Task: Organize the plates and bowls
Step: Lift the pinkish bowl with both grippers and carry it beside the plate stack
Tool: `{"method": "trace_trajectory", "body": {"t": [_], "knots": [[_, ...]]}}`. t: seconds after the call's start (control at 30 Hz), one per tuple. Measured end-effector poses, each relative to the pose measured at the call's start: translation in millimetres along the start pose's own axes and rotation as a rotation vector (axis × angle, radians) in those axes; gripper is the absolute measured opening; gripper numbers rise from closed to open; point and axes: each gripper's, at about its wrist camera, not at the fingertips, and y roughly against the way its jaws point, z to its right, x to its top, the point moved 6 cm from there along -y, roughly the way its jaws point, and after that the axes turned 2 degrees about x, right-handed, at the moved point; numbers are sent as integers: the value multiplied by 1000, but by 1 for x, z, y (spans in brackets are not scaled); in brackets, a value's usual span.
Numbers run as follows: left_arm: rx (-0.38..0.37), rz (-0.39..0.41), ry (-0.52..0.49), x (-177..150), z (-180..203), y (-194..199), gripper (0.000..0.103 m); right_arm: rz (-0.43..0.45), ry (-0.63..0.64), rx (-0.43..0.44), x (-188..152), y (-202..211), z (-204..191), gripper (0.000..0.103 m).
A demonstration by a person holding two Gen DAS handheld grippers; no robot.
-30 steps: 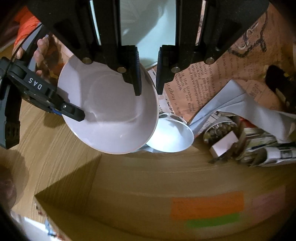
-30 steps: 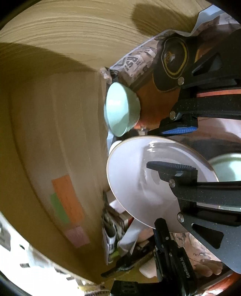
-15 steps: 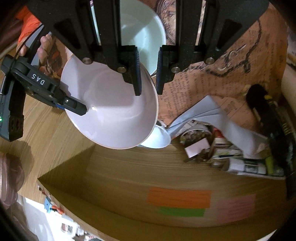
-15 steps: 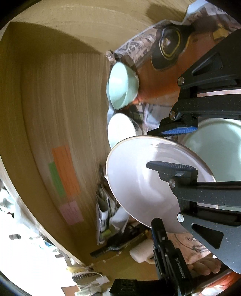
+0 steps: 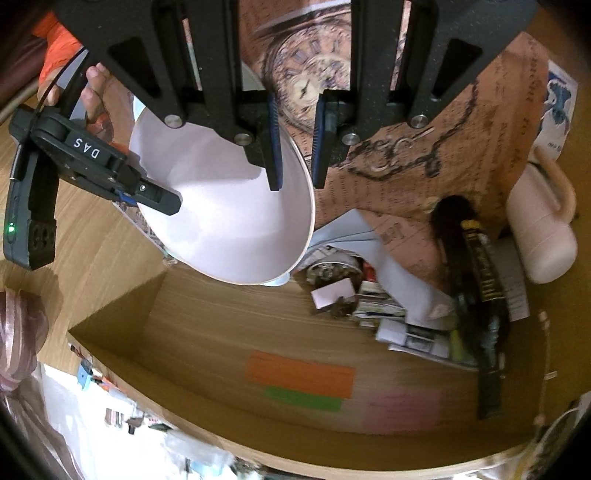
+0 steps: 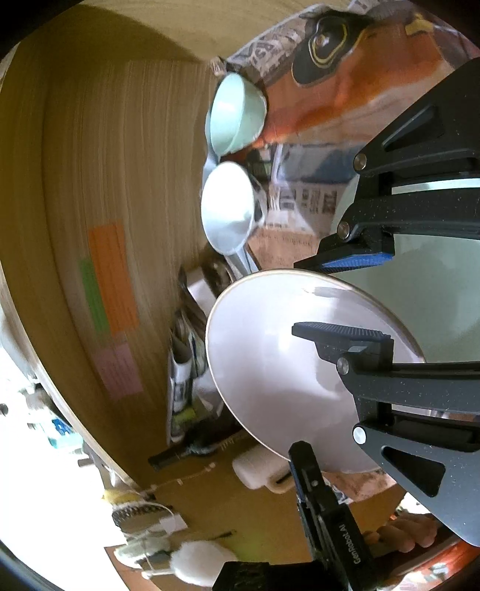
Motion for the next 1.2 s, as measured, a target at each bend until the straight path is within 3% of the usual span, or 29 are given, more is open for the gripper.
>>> {"method": "trace_trajectory", "body": {"t": [0.5, 1.2], "knots": [[75, 26, 56, -29, -49, 39, 14, -67, 30, 87, -23, -23, -53, 24], [111, -67, 155, -70, -102, 23, 14, -206, 42, 98, -56, -67, -80, 24]]}}
